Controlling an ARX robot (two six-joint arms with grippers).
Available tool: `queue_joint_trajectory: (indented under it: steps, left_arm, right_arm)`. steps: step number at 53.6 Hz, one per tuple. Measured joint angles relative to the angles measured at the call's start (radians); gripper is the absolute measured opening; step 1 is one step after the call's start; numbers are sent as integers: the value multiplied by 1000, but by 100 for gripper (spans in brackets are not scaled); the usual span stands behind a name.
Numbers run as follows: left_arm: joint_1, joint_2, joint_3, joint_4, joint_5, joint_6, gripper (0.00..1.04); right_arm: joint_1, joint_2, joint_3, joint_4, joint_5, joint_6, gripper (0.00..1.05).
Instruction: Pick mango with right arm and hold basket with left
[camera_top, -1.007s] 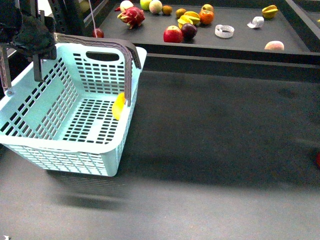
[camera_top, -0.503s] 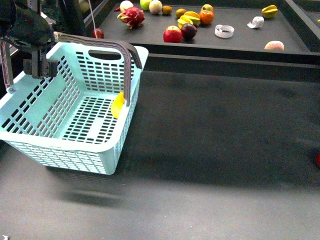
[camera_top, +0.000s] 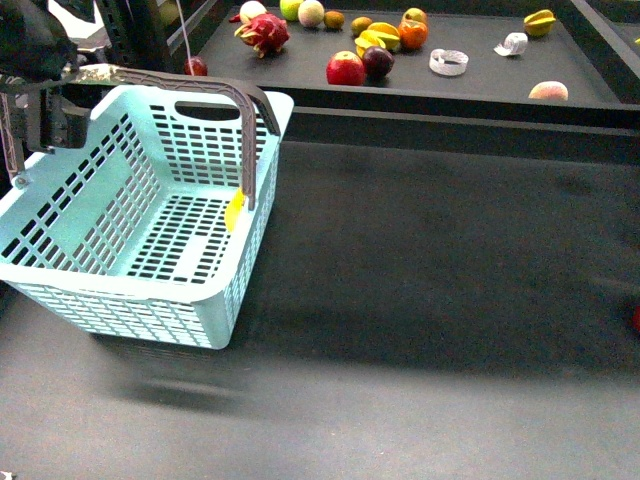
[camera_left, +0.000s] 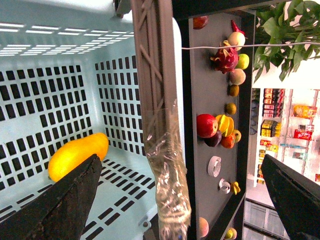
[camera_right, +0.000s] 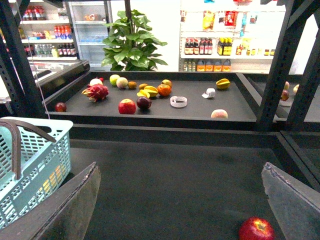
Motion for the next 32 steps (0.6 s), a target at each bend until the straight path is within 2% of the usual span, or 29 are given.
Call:
queue_joint_trajectory:
  steps: [7, 21, 32]
  left_arm:
    - [9, -107, -100, 23, -20, 67, 97]
    - [33, -393, -351, 97, -48, 316, 97]
    - [106, -628, -546, 97, -49, 388, 97]
  right_arm:
    - [0, 0, 0, 0, 0, 0, 96]
    - [0, 0, 0, 0, 0, 0, 96]
    - [0, 0, 0, 0, 0, 0, 96]
